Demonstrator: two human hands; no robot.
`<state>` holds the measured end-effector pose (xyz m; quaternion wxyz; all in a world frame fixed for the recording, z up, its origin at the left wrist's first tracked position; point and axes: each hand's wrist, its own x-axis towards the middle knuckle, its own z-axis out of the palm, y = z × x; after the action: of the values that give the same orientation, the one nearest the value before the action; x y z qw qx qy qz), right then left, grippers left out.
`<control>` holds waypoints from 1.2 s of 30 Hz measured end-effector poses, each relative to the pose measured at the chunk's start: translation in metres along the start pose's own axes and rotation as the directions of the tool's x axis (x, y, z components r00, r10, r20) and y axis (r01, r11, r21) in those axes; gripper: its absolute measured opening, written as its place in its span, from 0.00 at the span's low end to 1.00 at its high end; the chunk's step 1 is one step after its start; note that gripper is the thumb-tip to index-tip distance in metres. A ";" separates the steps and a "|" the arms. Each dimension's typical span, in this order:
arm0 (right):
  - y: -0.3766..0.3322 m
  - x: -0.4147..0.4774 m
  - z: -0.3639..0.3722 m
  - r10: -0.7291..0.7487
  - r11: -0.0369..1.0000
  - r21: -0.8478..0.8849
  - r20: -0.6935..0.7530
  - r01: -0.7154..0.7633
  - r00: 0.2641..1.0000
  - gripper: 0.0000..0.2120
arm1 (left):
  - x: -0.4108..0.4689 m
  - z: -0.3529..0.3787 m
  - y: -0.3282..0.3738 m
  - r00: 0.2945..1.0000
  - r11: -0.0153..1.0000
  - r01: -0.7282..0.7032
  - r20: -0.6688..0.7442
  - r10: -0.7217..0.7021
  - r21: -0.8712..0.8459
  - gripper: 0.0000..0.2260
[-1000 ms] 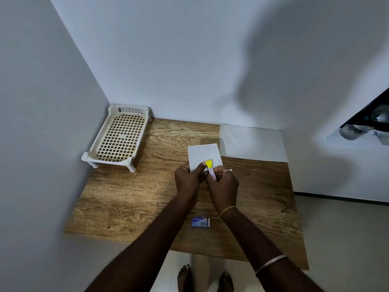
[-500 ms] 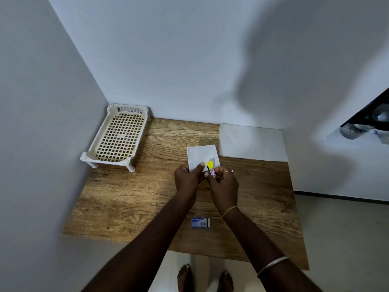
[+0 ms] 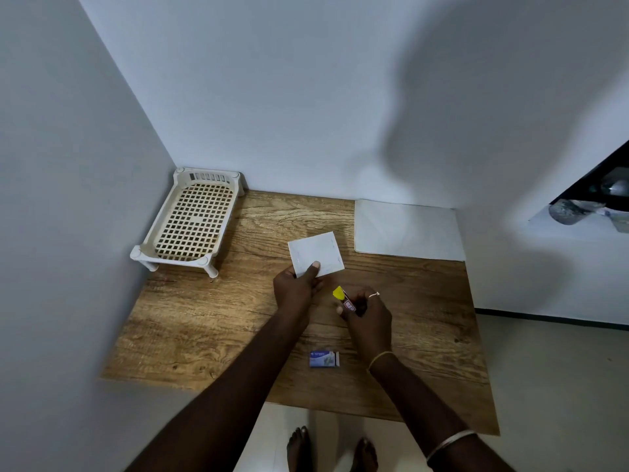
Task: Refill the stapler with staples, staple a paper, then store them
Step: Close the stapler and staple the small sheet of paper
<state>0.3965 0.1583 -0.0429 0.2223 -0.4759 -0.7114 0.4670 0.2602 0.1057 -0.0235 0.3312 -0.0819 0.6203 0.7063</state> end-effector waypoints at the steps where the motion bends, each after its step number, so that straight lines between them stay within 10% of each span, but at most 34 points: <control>1: 0.003 -0.002 -0.001 -0.010 1.000 -0.018 0.013 0.010 1.000 0.10 | 0.000 -0.001 -0.001 1.000 1.000 0.002 0.007 -0.002 0.005 0.12; 16: 0.047 -0.008 -0.006 -0.241 0.882 -0.356 0.224 0.310 0.944 0.09 | -0.005 -0.004 -0.010 0.997 0.993 0.073 0.029 -0.076 0.088 0.07; 36: 0.062 -0.002 -0.006 -0.288 0.874 -0.341 0.211 0.347 0.934 0.18 | 0.001 -0.012 -0.026 0.992 0.981 0.114 0.043 -0.123 0.158 0.11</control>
<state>0.4307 0.1662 -0.0947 0.1464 -0.3484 -0.8705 0.3154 0.2710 0.0951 -0.0483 0.3943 -0.0740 0.6584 0.6369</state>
